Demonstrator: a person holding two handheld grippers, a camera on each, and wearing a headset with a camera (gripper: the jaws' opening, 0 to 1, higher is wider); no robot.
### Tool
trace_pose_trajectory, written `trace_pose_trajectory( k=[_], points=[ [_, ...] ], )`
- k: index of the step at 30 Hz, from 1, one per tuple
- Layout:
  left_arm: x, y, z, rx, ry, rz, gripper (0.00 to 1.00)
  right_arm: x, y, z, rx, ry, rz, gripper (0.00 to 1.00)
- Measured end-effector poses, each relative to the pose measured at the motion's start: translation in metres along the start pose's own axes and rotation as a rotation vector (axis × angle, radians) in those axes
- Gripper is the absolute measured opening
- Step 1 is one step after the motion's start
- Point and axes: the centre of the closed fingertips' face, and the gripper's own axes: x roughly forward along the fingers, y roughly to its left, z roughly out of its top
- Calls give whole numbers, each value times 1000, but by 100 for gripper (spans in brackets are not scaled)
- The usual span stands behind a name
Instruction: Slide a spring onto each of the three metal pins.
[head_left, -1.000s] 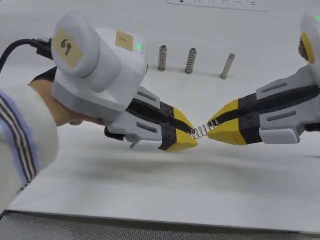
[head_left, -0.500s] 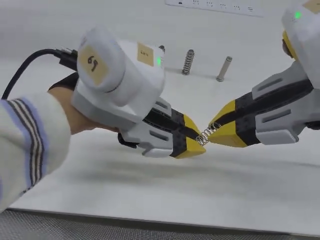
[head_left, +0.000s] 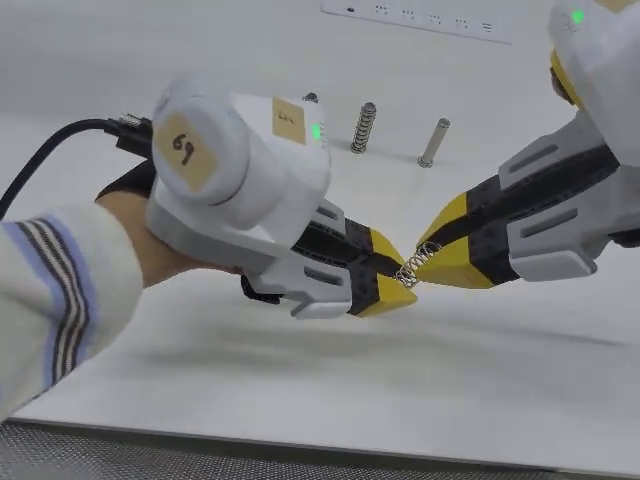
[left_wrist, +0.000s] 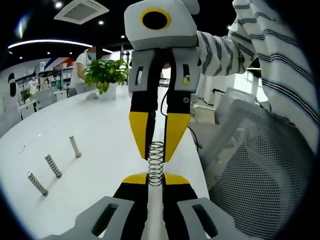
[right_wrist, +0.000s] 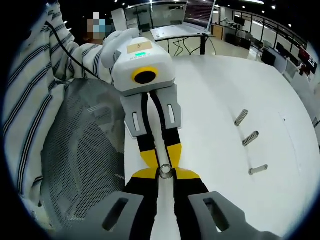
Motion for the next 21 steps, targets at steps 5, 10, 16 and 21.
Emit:
trace_pose_trajectory(
  k=[5,10,16,21],
  points=[
    [1,4,4,22,16,24,2,1,-7,-1,-2,32,-16,7],
    [0,8,3,22,20,42,2,2,-11,0,-1,46,-33,8],
    [-3,12,13,13,-16,61,2,7,-15,-1,-19,57,-48,8],
    [-5,13,12,44,-3,70,2,7,-16,-1,0,63,-48,8]
  ],
)
